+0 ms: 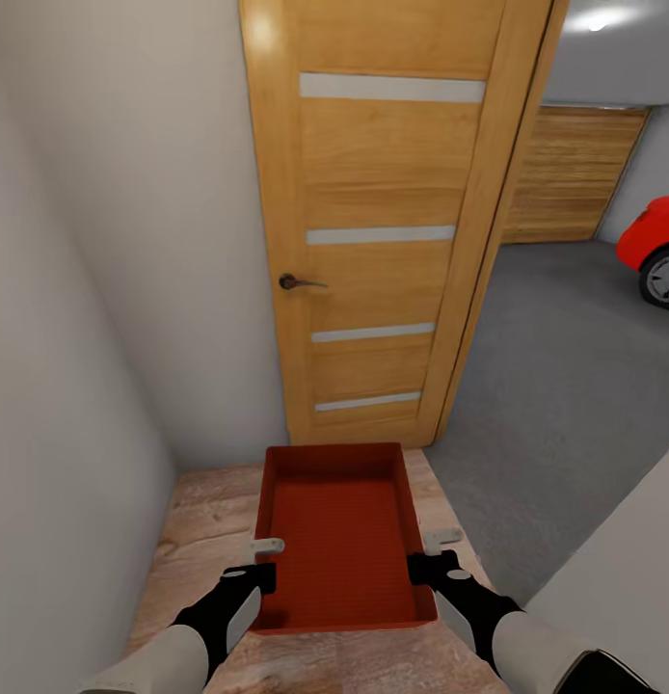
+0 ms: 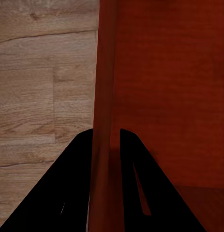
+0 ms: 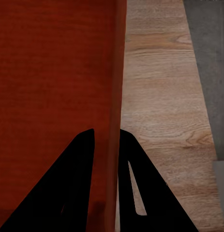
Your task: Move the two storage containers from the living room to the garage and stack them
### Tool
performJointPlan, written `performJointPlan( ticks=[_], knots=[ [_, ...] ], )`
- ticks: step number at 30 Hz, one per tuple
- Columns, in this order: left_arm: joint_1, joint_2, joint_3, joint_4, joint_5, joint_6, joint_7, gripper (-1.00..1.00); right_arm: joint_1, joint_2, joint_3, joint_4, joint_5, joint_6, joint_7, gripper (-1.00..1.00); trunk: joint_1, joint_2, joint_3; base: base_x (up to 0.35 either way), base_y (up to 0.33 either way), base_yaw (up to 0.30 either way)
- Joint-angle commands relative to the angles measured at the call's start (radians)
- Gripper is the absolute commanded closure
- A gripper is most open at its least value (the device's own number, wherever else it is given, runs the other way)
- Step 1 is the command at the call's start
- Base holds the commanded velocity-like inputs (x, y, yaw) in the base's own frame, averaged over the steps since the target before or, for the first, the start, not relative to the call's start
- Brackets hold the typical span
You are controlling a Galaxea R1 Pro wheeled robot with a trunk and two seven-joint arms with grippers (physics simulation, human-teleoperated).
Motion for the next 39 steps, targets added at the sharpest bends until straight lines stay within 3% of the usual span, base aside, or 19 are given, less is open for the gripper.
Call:
performJointPlan(
  ticks=[1,9,24,39],
  knots=[
    [0.000,0.008,-0.007,-0.006,-0.022,0.007,0.014,1.00,-0.001,-0.003,-0.009,0.015,-0.014,-0.005,-0.007,1.00,0.001,-0.001,-0.001,0.300,0.174,-0.272],
    [0.000,0.008,-0.007,-0.007,-0.022,0.007,0.013,1.00,-0.001,-0.003,-0.009,0.015,-0.014,-0.004,-0.007,1.00,0.001,-0.001,-0.001,0.230,0.076,-0.281],
    [0.000,0.008,-0.007,-0.007,-0.022,0.006,0.013,1.00,-0.001,-0.003,-0.009,0.015,-0.014,-0.004,-0.007,1.00,0.001,-0.001,-0.001,0.014,0.001,-0.281],
    [0.000,0.008,-0.007,-0.006,-0.021,0.009,0.013,1.00,-0.001,-0.003,-0.009,0.015,-0.014,-0.004,-0.007,1.00,0.001,-0.001,-0.001,0.109,0.110,-0.034]
  ],
)
